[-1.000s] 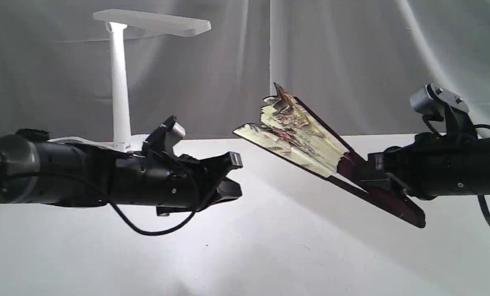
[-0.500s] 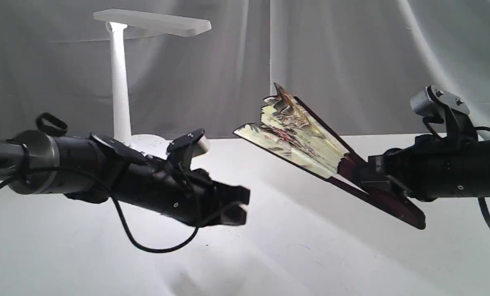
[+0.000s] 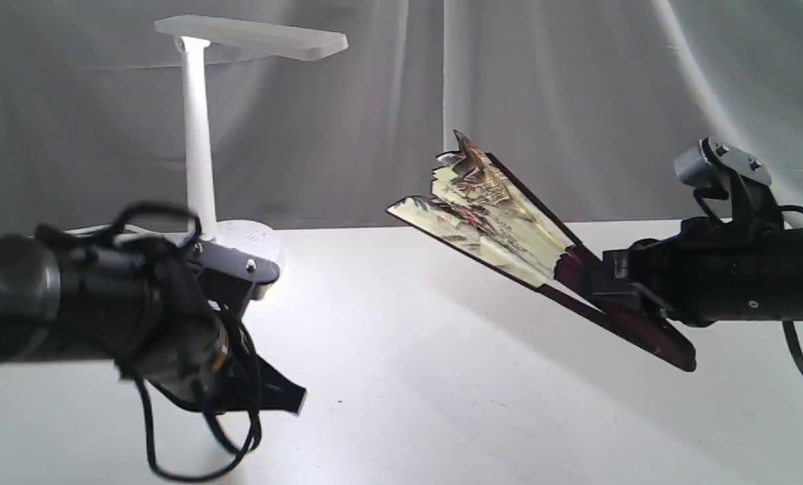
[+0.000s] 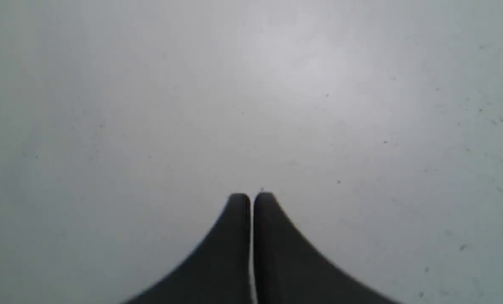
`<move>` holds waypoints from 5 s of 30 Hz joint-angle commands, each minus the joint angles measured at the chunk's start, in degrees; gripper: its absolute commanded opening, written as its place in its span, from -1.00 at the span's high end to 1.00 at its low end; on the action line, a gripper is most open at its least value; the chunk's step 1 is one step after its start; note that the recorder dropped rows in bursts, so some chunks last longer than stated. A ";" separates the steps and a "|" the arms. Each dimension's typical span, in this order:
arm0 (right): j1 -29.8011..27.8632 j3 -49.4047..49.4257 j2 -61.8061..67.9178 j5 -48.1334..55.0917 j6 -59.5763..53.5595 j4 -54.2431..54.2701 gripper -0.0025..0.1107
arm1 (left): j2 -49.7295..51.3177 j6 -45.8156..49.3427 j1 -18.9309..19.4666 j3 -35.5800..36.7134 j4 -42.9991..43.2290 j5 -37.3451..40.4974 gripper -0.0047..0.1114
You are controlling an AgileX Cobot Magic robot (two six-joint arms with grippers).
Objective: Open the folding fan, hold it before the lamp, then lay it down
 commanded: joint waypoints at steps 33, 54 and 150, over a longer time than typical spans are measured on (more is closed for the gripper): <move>0.09 0.00 -0.69 0.11 -2.27 2.07 0.96 | 1.39 40.90 -0.26 -12.04 -32.07 14.05 0.92; 0.09 0.00 -0.69 -0.01 -2.27 2.07 0.96 | 1.27 42.49 3.08 10.89 -59.49 -64.87 0.92; 0.09 0.00 3.11 6.41 -16.88 9.46 0.96 | 24.02 -55.71 5.65 -20.91 -10.63 -77.55 -0.20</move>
